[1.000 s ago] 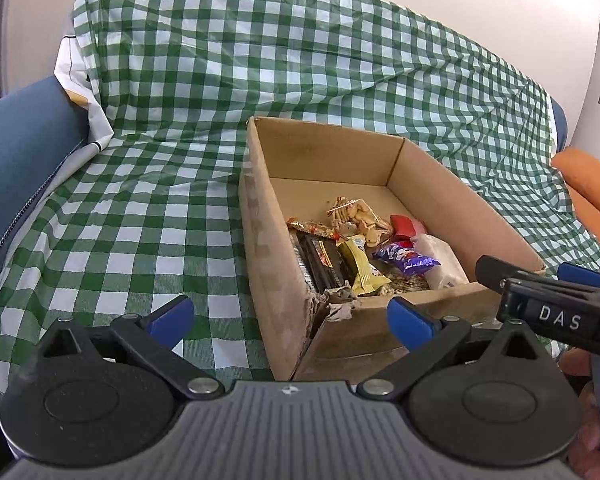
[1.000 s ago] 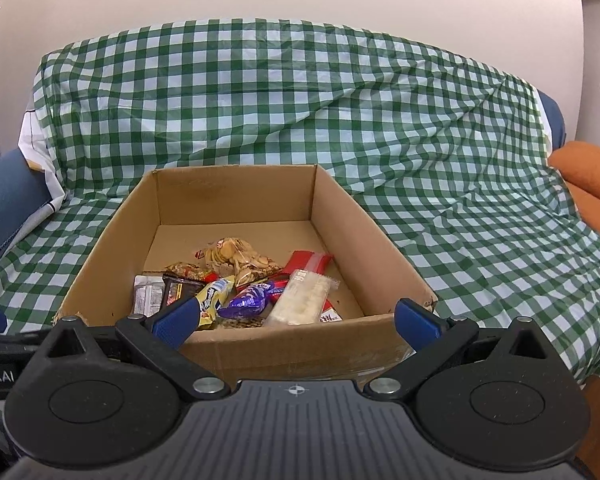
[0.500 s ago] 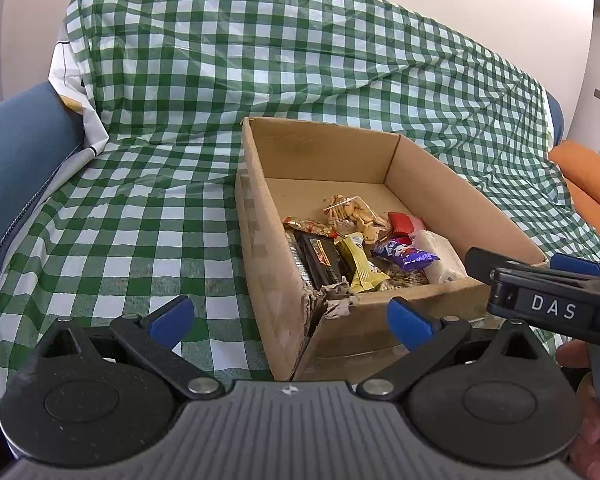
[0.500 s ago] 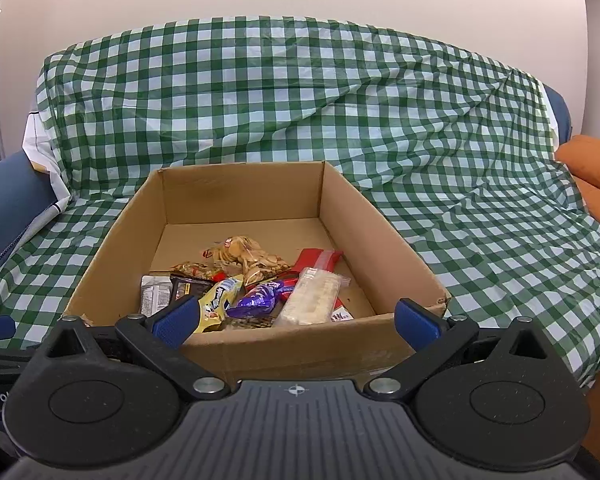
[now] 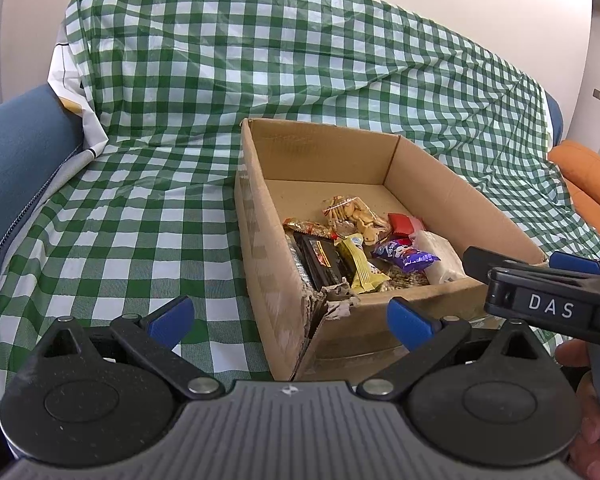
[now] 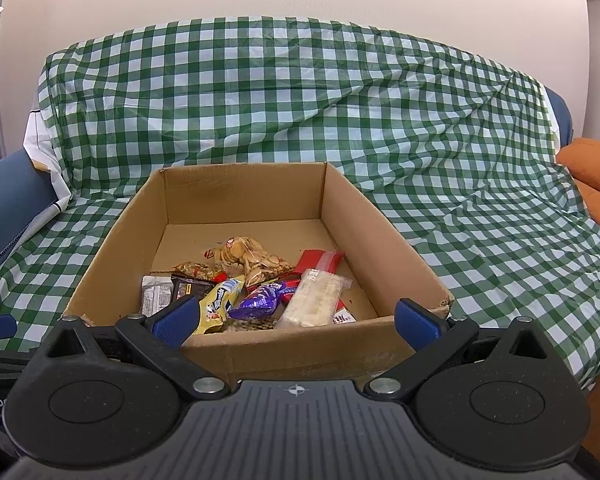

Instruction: Organize snacks

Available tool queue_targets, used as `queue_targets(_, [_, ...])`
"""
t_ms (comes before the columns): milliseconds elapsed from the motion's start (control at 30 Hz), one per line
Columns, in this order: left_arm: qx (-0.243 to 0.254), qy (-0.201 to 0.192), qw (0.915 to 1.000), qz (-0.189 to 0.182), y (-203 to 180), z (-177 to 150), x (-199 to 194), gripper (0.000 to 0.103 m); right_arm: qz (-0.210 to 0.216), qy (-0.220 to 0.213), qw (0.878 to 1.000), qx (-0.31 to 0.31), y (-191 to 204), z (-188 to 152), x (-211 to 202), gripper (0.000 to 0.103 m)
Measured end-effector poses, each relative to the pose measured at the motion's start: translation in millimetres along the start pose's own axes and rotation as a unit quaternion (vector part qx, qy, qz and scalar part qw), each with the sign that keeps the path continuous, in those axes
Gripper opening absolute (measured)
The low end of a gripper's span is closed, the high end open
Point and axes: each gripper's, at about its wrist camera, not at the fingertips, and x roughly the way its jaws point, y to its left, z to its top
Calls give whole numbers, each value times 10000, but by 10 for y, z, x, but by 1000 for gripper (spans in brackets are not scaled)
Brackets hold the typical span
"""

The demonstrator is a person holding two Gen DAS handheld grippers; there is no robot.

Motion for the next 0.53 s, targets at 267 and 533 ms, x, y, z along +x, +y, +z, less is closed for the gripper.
queue_targets(267, [93,-73,9999,-45,-38,21,-15,103,-32,-43,10000,3,3,13,-7,102])
queue_targets(533, [230,-308,9989,-282,-80,5,-42,103,-66,-106,9999,-76,25,36,-32,102])
